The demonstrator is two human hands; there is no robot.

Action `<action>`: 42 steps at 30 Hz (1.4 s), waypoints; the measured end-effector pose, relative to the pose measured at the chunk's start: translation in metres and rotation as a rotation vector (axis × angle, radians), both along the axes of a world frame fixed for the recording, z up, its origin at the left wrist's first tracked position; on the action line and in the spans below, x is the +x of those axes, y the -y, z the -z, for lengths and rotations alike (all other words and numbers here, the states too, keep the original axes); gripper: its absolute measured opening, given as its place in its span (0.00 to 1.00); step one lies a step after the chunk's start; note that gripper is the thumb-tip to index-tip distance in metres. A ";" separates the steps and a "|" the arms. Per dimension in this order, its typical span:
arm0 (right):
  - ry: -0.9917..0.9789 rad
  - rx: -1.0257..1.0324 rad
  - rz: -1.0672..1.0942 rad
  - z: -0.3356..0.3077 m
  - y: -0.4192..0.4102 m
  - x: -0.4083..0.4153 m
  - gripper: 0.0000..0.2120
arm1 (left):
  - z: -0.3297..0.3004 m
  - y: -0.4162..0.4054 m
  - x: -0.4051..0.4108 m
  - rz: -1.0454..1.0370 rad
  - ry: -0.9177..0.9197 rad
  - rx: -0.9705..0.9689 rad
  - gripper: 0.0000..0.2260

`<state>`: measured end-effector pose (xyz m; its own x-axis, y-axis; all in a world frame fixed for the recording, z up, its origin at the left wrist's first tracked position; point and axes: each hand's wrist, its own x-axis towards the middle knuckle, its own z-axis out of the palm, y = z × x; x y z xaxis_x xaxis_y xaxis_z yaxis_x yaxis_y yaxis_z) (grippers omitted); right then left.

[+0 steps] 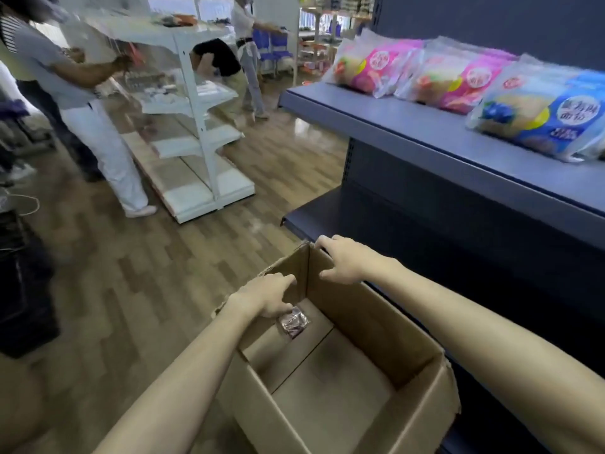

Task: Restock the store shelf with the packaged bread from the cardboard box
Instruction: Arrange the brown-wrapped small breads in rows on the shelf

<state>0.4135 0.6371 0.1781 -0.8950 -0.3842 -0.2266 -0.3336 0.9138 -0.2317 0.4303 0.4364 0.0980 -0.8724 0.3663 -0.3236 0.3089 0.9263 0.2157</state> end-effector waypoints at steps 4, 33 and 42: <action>0.236 -0.052 0.070 0.077 -0.010 0.009 0.30 | 0.046 0.001 0.021 -0.053 0.136 -0.026 0.15; 0.597 0.071 -0.006 0.282 -0.038 -0.006 0.35 | 0.253 -0.069 -0.041 -0.425 0.127 -0.318 0.36; 0.609 0.113 0.013 0.284 -0.045 -0.010 0.33 | 0.260 -0.079 -0.048 -0.445 0.109 -0.208 0.28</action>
